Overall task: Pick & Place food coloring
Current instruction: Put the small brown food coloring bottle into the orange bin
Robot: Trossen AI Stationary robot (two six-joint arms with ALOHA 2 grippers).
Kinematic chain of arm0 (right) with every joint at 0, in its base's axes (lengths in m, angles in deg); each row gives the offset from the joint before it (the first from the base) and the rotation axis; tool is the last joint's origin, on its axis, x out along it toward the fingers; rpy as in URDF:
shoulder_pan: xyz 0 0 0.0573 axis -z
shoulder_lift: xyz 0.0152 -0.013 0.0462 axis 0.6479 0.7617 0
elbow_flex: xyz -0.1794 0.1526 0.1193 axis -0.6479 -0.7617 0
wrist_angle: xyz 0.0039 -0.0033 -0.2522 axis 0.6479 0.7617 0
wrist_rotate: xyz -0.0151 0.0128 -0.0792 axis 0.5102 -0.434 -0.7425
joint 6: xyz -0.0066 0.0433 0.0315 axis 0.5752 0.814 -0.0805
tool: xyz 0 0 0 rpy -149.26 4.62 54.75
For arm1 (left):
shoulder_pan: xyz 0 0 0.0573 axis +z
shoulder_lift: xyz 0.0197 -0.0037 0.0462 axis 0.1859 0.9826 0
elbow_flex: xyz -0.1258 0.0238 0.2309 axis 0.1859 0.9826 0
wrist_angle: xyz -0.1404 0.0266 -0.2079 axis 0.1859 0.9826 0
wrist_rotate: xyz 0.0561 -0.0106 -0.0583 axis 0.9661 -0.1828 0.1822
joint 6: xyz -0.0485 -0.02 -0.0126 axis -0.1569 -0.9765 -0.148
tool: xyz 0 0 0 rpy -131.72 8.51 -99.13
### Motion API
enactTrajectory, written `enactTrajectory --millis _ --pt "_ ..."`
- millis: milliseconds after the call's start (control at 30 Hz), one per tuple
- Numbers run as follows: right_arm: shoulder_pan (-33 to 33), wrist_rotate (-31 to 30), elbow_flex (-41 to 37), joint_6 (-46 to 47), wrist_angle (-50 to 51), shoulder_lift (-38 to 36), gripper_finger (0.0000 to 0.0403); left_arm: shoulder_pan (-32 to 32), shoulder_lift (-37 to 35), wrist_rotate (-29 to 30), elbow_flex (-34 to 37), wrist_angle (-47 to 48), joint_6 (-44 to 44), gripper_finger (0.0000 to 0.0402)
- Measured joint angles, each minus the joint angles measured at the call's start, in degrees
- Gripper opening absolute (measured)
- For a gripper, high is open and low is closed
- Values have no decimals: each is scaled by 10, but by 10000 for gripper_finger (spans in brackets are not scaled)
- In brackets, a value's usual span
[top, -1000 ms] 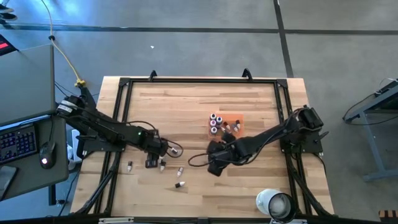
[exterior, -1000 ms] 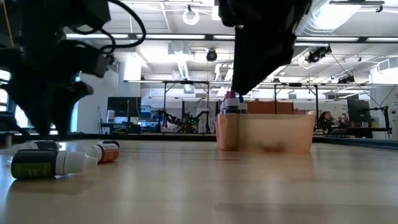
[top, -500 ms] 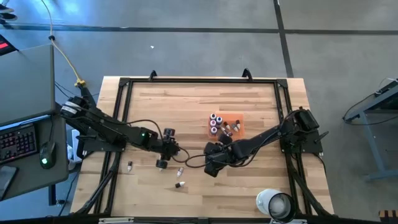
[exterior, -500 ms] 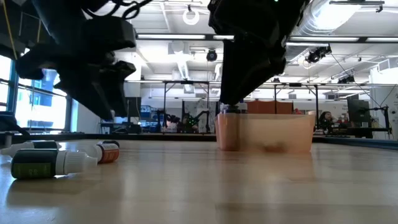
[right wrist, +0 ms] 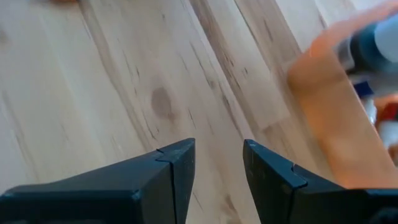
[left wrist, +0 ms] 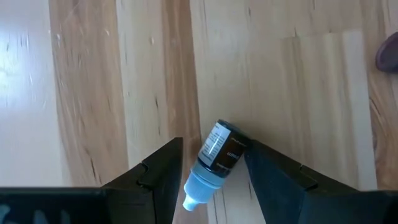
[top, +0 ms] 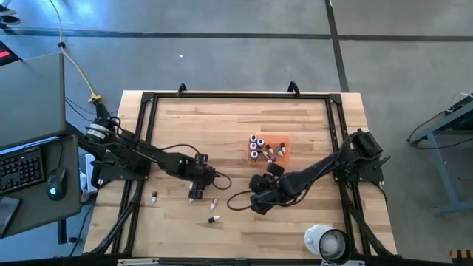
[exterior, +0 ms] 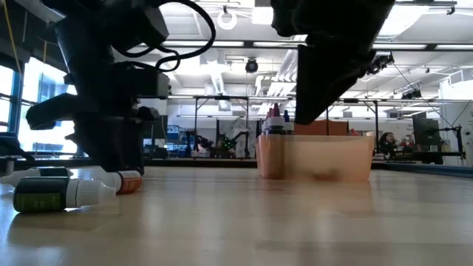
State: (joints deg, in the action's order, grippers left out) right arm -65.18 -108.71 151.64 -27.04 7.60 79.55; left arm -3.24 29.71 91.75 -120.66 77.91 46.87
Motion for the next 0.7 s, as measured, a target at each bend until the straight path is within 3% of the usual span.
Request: enactTrajectory --millis 133,367,533,700 --pt "-18 -12 0 52 78 -1 129 5 1 -5 1 -11 -20 177" --pt "-69 -91 0 241 279 -20 129 5 2 -8 2 -33 -26 167" --pt "-103 -186 0 321 352 -23 129 4 2 -16 2 -33 -27 110" --pt "-104 -189 0 290 369 -23 129 5 2 -28 1 -32 -27 50"
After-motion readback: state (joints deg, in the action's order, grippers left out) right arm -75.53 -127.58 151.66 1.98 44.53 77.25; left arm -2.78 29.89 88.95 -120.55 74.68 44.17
